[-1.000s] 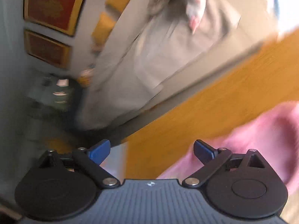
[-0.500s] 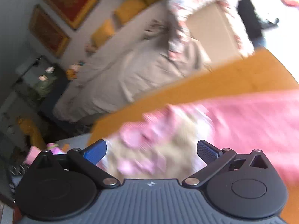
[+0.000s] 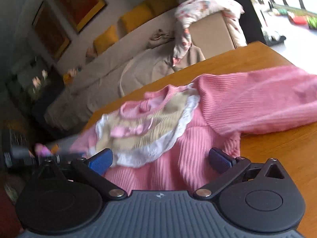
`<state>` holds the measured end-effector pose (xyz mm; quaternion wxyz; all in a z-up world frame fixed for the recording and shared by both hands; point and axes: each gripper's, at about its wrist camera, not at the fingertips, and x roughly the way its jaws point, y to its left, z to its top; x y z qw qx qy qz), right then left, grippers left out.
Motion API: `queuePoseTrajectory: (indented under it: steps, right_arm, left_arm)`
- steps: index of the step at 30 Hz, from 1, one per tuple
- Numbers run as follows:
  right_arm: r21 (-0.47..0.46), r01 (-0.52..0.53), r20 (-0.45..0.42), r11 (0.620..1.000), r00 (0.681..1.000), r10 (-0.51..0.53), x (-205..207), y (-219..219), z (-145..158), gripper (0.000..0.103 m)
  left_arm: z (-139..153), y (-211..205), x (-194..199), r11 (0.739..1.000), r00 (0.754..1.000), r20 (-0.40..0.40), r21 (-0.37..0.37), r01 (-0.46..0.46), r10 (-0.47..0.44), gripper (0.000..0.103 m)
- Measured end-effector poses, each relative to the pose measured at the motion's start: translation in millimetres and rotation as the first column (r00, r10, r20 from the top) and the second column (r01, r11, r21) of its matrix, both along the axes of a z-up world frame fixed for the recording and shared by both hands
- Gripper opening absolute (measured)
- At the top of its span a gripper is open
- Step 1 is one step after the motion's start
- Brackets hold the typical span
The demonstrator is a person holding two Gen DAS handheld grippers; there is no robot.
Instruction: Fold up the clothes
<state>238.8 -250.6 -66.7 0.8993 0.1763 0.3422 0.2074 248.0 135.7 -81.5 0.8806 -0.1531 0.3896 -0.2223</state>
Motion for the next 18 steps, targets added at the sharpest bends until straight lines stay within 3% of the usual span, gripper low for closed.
queuePoseTrajectory:
  steps: [5,7,10,14,18]
  right_arm:
    - [-0.008,0.01,0.06,1.0,0.998,-0.01,-20.6,-7.3,20.0,0.103]
    - [-0.006,0.003,0.047,1.0,0.999,-0.003,-27.0,-13.7,21.6,0.103]
    - [-0.034,0.004,-0.035,0.999,0.999,-0.005,-27.7,-21.0,12.1,0.103]
    - [-0.165,0.039,0.006,0.986,0.999,-0.038,-35.1,-25.8,6.9,0.103]
    - [-0.182,0.034,0.032,0.983,0.999,-0.029,-40.0,-26.2,4.9,0.103]
  left_arm:
    - [12.7,-1.6,-38.2,0.997,1.0,0.001,-0.073,0.029,-0.029,0.103]
    - [11.7,-3.3,-51.0,0.994,0.999,-0.017,-0.101,0.035,-0.037,0.103]
    - [0.9,-2.2,-71.0,0.996,0.999,-0.009,-0.084,0.034,-0.035,0.103]
    - [-1.4,1.5,-88.2,0.999,1.0,0.004,-0.036,0.01,-0.01,0.103]
    - [-1.1,8.4,-94.8,0.998,0.999,-0.001,-0.057,-0.032,0.032,0.103]
